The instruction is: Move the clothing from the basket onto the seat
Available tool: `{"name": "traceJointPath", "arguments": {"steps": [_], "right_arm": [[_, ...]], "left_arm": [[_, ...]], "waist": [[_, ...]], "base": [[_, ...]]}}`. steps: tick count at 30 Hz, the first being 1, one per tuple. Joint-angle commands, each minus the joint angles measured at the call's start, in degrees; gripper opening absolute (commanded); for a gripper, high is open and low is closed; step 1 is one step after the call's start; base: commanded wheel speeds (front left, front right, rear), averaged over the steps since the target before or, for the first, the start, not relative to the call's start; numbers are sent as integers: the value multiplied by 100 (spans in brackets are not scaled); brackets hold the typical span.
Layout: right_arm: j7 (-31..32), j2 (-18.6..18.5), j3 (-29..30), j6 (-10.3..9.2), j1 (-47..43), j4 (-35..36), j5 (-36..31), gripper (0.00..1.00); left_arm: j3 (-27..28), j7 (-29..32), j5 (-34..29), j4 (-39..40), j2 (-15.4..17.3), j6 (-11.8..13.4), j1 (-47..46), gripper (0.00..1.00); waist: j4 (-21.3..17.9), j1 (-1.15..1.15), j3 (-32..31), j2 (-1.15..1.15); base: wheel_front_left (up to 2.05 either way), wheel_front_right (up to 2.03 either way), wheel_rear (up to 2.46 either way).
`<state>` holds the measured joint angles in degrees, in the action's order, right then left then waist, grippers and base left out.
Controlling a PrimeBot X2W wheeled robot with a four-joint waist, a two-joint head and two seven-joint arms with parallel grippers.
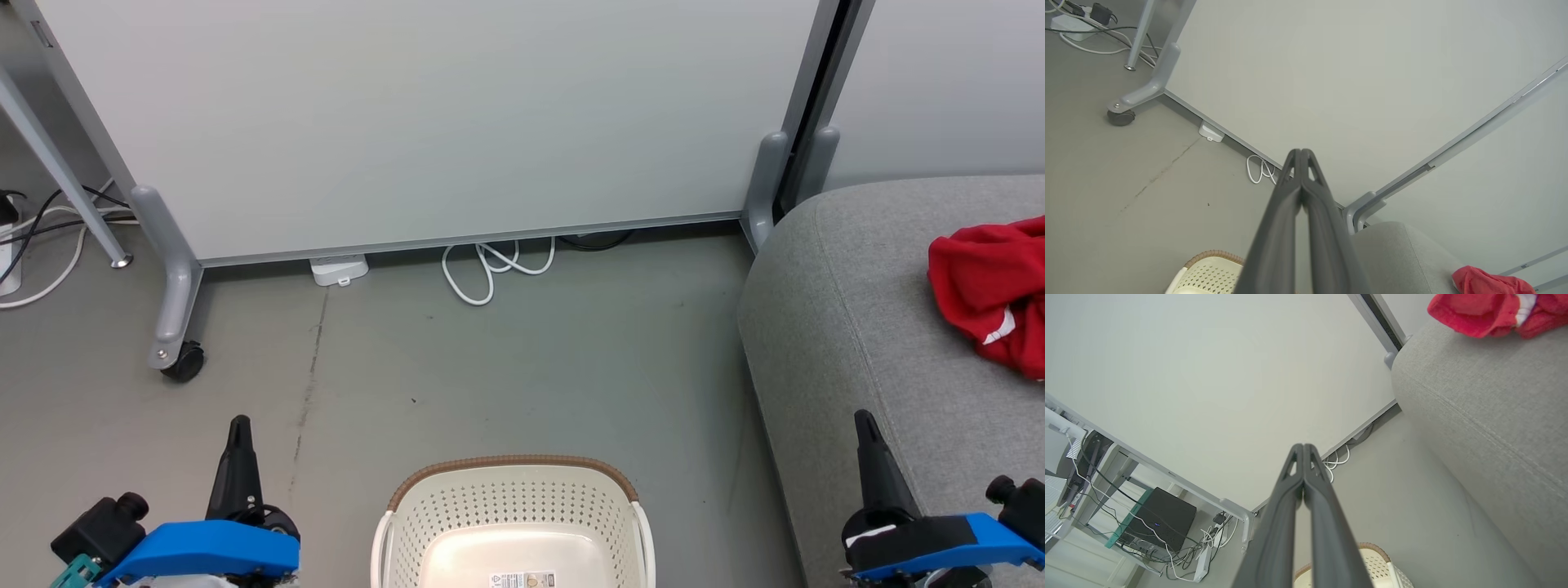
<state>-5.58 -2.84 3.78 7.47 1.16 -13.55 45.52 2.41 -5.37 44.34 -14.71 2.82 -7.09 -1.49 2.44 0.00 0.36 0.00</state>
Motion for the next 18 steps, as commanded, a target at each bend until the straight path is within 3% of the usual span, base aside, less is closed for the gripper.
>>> {"name": "traceJointPath", "arguments": {"steps": [1,18], "right_arm": [[27,-7,17,2,187,62,130,0],[345,-7,90,2,286,35,1336,0]], "left_arm": [[28,27,126,83,8,-22,-190,0],[140,337,1361,86,9,-32,-283,0]], "waist": [[-1,0,0,0],[-49,0,-4,0]], "base": [[0,0,0],[0,0,0]]}}
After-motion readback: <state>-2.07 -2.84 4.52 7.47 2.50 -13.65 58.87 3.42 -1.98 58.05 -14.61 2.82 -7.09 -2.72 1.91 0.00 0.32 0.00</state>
